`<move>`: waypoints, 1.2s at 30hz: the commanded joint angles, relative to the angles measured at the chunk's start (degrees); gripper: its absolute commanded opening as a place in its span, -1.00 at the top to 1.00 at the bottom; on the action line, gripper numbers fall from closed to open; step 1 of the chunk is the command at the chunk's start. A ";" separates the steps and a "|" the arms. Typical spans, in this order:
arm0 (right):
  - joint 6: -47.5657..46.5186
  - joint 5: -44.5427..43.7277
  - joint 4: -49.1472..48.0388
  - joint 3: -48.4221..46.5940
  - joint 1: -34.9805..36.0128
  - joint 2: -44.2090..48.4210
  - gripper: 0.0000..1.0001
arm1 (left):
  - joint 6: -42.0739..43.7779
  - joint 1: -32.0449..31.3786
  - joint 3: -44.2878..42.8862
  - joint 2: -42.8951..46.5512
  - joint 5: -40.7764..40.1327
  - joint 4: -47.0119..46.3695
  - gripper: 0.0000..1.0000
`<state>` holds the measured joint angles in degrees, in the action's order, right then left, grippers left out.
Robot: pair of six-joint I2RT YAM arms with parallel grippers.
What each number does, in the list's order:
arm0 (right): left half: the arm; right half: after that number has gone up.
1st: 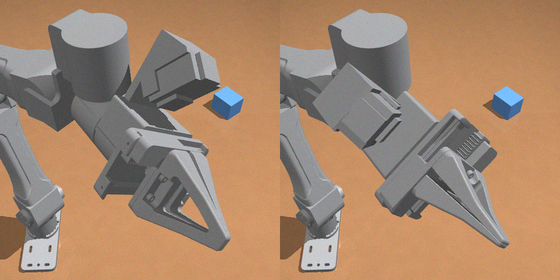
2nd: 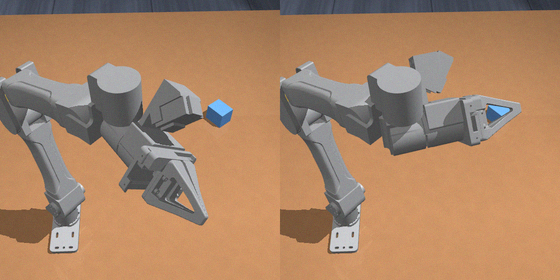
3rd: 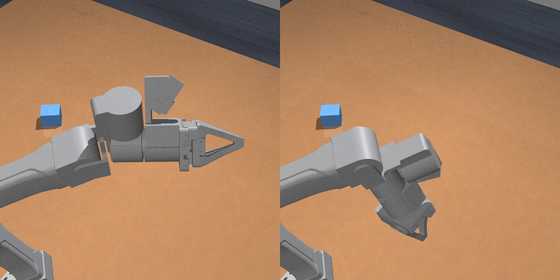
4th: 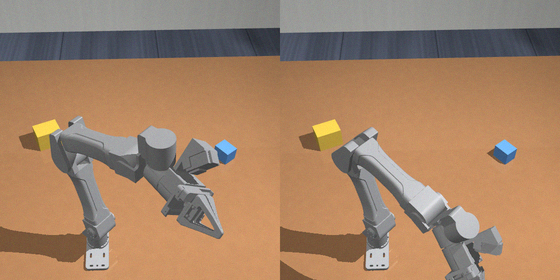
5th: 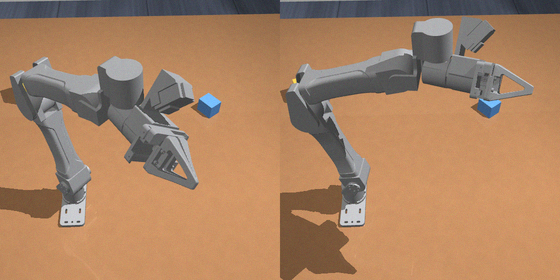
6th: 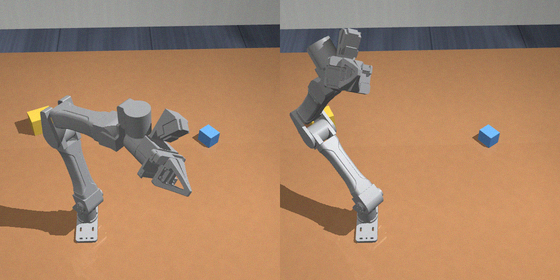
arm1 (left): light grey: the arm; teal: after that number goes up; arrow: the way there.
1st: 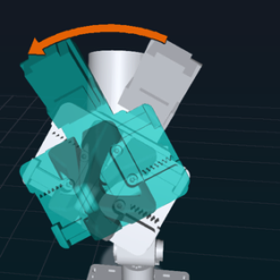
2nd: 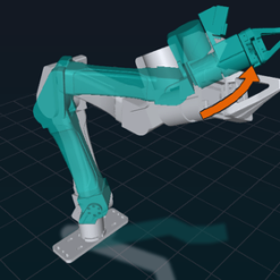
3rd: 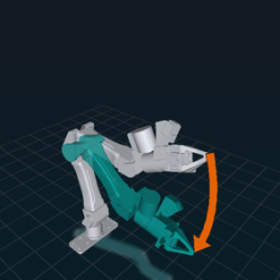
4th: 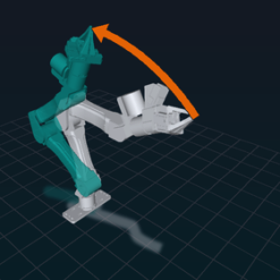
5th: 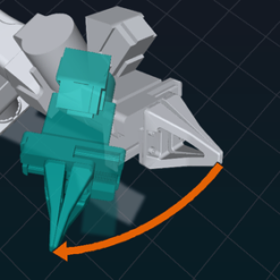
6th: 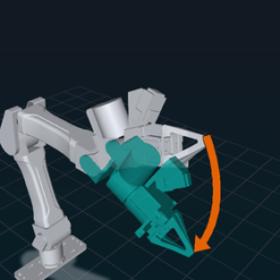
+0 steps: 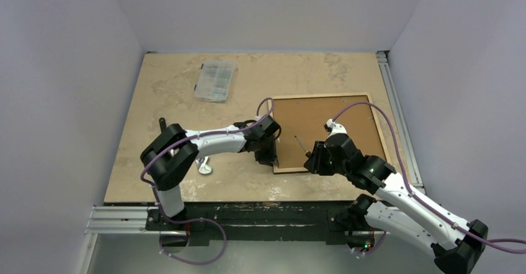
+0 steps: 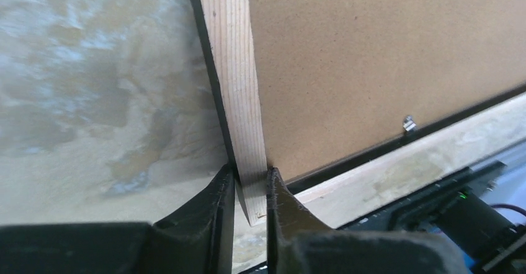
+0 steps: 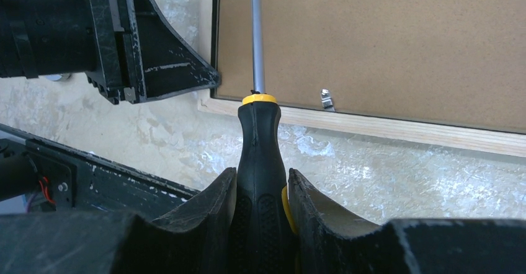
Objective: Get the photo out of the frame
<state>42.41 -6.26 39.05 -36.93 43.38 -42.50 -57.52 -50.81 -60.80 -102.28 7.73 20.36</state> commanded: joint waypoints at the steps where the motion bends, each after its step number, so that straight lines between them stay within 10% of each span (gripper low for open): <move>1: 0.74 0.47 -0.28 0.26 0.04 1.30 1.00 | 13.26 0.22 -8.51 -2.37 -6.24 12.11 1.00; 8: 0.99 -0.17 -0.24 -0.28 0.04 1.18 1.00 | 22.76 6.34 -13.68 -5.66 -4.65 14.10 0.88; 21: 3.39 -2.20 1.39 0.40 0.04 3.67 1.00 | -1.47 9.38 2.32 9.84 -4.37 -0.85 -0.50; 36: 3.17 -2.32 1.15 1.17 0.04 5.51 1.00 | -35.38 2.32 10.65 15.40 2.49 -9.97 -0.45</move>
<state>45.01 -6.98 41.23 -36.05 43.38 -38.46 -77.91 -44.38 -52.38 -87.94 9.82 16.86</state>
